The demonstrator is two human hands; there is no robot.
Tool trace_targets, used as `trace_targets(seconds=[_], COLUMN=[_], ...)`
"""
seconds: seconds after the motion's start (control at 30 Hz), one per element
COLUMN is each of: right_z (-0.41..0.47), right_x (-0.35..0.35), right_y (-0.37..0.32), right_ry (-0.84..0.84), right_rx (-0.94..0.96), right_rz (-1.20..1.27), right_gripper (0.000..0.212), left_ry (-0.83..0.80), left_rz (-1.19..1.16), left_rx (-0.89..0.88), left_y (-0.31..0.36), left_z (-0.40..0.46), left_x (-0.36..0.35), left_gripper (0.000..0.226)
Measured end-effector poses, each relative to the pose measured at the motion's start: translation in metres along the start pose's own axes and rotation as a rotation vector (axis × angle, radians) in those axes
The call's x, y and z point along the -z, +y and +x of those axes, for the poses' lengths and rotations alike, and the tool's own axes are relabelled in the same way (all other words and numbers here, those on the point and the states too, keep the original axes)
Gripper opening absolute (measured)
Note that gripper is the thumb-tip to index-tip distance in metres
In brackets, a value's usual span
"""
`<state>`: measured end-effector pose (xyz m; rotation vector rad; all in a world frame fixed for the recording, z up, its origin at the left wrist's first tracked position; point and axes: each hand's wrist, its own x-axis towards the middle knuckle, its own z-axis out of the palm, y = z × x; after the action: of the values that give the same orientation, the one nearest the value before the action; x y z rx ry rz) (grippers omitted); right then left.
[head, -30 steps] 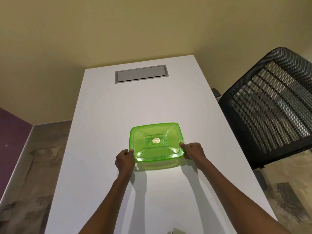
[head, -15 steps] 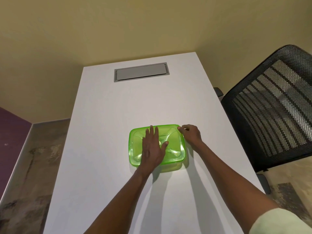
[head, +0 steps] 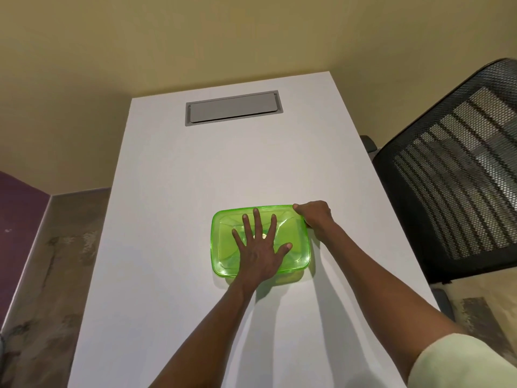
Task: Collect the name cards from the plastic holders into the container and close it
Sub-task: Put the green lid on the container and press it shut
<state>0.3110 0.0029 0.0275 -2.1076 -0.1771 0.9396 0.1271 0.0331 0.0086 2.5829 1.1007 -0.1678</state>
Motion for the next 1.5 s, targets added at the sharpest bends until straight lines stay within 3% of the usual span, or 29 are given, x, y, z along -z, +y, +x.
trace_targets(seconds=[0.5, 0.63, 0.77, 0.83, 0.9, 1.13, 1.3, 1.5], right_z=[0.010, 0.002, -0.006, -0.010, -0.014, -0.028, -0.038, -0.039], right_x=[-0.002, -0.001, -0.008, -0.013, -0.020, -0.062, -0.098, -0.132], right_y=[-0.004, -0.004, -0.006, -0.009, -0.014, -0.042, -0.061, -0.070], right_ry=[-0.031, -0.021, 0.012, 0.063, 0.082, -0.133, -0.284, -0.451], right_rx=[-0.141, -0.041, 0.191, 0.320, 0.433, 0.669, 0.707, 0.632], right_rz=[0.051, 0.045, -0.121, -0.249, -0.338, -0.478, -0.563, -0.771], right_gripper=[0.030, 0.020, 0.010, 0.011, 0.025, 0.030, 0.037, 0.041], left_ry=[-0.007, 0.011, 0.045, 0.102, 0.186, 0.501, 0.363, 0.396], left_rz=[0.016, 0.009, -0.064, -0.143, -0.211, -0.408, -0.726, -0.859], left_rx=[0.010, 0.003, 0.018, 0.078, 0.157, 0.469, 0.837, 0.922], left_y=[0.002, 0.003, 0.001, -0.003, -0.010, -0.043, -0.060, -0.074], left_z=[-0.002, -0.003, -0.007, -0.009, -0.010, 0.000, 0.022, 0.031], left_x=[0.003, 0.004, 0.008, 0.013, 0.019, 0.042, 0.045, 0.039], left_gripper=[0.080, 0.081, 0.078, 0.071, 0.064, 0.047, 0.043, 0.048])
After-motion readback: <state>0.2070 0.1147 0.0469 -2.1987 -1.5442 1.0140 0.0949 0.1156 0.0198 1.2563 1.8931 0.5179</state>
